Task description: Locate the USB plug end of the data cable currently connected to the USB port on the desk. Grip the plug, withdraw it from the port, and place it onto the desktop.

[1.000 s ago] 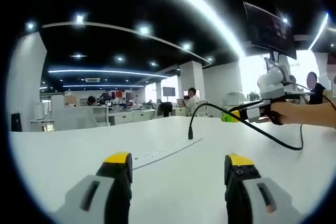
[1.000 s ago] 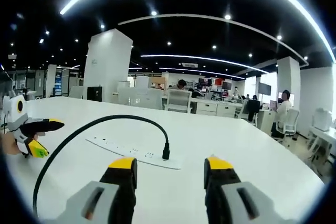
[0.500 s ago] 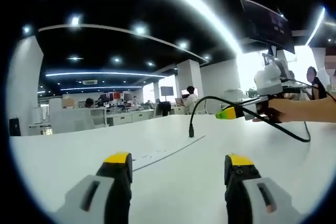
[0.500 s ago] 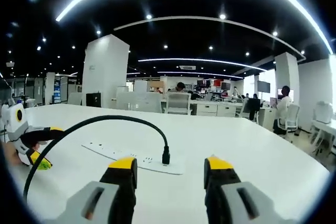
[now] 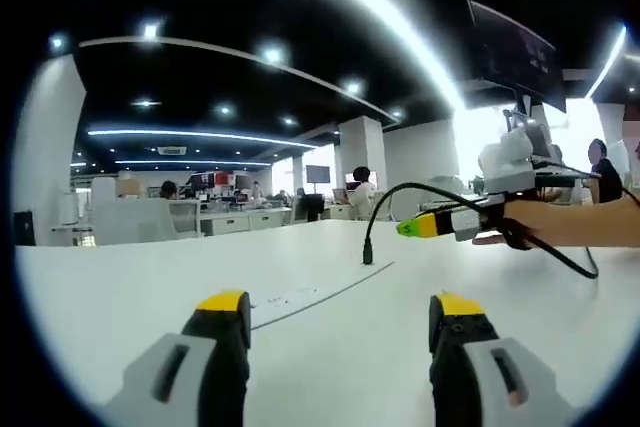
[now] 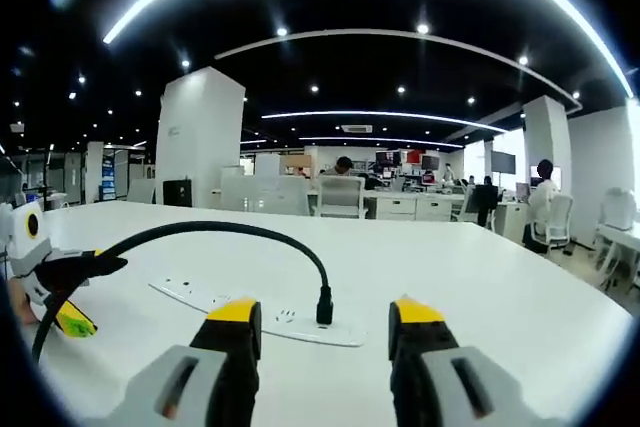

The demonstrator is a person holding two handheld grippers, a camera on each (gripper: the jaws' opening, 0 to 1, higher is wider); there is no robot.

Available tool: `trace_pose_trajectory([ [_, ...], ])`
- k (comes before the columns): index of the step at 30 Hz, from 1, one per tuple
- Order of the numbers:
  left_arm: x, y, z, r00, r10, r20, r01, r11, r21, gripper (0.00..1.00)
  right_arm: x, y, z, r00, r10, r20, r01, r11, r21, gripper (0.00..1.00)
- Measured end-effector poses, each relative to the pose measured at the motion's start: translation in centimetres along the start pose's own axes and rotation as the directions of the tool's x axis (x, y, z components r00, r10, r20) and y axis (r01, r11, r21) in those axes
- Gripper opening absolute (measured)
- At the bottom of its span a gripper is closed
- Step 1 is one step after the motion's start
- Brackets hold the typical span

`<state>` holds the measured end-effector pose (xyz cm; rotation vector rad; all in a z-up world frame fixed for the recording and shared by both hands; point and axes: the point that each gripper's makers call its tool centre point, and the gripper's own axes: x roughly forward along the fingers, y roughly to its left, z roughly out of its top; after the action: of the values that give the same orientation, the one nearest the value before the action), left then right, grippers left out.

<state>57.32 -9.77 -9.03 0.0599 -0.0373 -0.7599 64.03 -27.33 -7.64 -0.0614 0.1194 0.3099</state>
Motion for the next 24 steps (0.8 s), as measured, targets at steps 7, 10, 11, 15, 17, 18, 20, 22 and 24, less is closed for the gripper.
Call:
trace_pose_trajectory([
  [7, 1.0, -0.4, -0.2, 1.000, -0.023, -0.010, 0.023, 0.999, 0.032, 0.74, 0.6, -0.1, 0.1, 1.000, 0.000, 0.004, 0.000, 1.000, 0.002, 0.52],
  [10, 1.2, -0.8, -0.4, 0.999, -0.028, -0.015, 0.029, 0.999, 0.037, 0.74, 0.8, -0.3, 0.2, 1.000, -0.001, 0.014, 0.001, 1.000, 0.006, 0.52],
  [11, 1.2, -0.8, -0.4, 0.999, -0.031, -0.016, 0.031, 0.999, 0.038, 0.75, 0.9, -0.3, 0.3, 1.000, 0.000, 0.015, 0.000, 1.000, 0.006, 0.52],
  [15, 1.5, -1.1, -0.5, 0.999, -0.041, -0.015, 0.042, 0.998, 0.036, 0.75, 1.6, -0.2, 0.3, 1.000, 0.000, 0.017, 0.000, 1.000, 0.007, 0.53],
  [17, 1.6, -1.2, -0.5, 0.999, -0.044, -0.015, 0.044, 0.998, 0.037, 0.75, 1.9, -0.2, 0.3, 1.000, 0.000, 0.018, 0.000, 1.000, 0.010, 0.53],
  [18, 1.6, -1.3, -0.5, 0.999, -0.044, -0.014, 0.045, 0.998, 0.036, 0.75, 2.1, -0.2, 0.3, 1.000, 0.000, 0.018, 0.000, 1.000, 0.010, 0.53],
  [20, 1.6, -1.3, -0.5, 0.999, -0.043, -0.012, 0.043, 0.999, 0.033, 0.75, 2.4, -0.1, 0.3, 1.000, 0.002, 0.020, -0.002, 1.000, 0.006, 0.54],
  [22, 1.6, -1.4, -0.6, 0.999, -0.043, -0.013, 0.043, 0.999, 0.033, 0.75, 2.7, -0.2, 0.3, 1.000, 0.001, 0.022, -0.002, 1.000, 0.010, 0.54],
  [24, 1.6, -1.6, -0.6, 0.999, -0.045, -0.016, 0.046, 0.998, 0.040, 0.74, 3.1, 0.0, 0.1, 1.000, 0.008, 0.017, -0.008, 1.000, 0.000, 0.55],
])
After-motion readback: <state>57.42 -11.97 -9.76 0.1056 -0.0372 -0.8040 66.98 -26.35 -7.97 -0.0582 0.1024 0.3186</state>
